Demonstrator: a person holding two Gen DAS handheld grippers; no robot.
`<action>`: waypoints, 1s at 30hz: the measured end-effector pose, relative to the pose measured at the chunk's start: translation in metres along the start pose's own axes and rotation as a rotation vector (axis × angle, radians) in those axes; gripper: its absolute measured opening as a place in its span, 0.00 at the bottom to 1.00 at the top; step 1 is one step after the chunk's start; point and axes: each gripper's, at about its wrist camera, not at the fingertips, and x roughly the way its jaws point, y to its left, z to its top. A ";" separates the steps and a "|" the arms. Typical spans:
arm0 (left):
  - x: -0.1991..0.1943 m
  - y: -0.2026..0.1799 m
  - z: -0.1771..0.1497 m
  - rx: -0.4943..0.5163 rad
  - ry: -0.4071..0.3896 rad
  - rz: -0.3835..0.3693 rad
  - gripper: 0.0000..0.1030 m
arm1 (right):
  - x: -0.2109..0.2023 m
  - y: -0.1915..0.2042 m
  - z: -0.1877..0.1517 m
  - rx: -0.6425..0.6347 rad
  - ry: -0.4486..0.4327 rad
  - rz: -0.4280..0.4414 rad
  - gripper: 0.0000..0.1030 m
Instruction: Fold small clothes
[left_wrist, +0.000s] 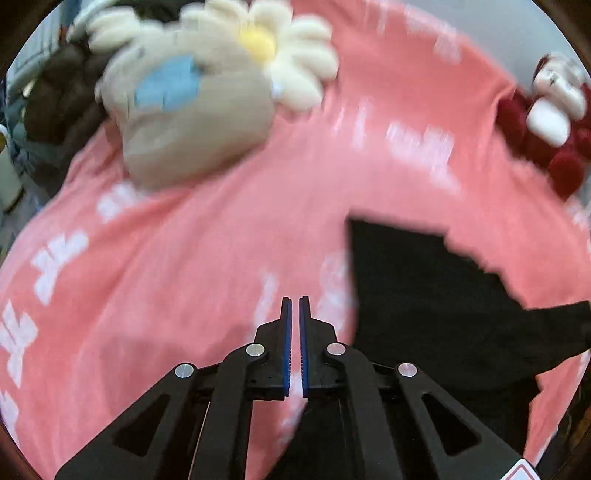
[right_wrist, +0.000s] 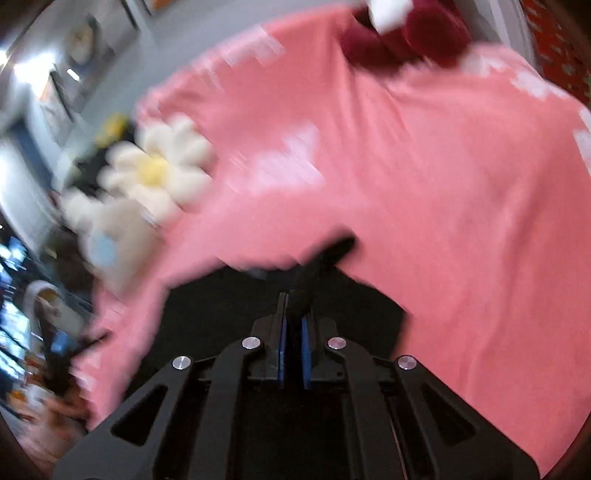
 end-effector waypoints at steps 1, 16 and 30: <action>0.006 0.003 -0.004 -0.006 0.034 -0.007 0.05 | 0.027 -0.020 -0.020 0.050 0.103 -0.066 0.05; 0.039 -0.055 -0.018 0.185 0.102 -0.093 0.13 | 0.022 -0.046 -0.040 0.145 0.080 -0.042 0.19; 0.022 -0.001 -0.012 0.085 0.089 -0.088 0.26 | -0.010 -0.042 -0.047 0.095 -0.004 -0.202 0.14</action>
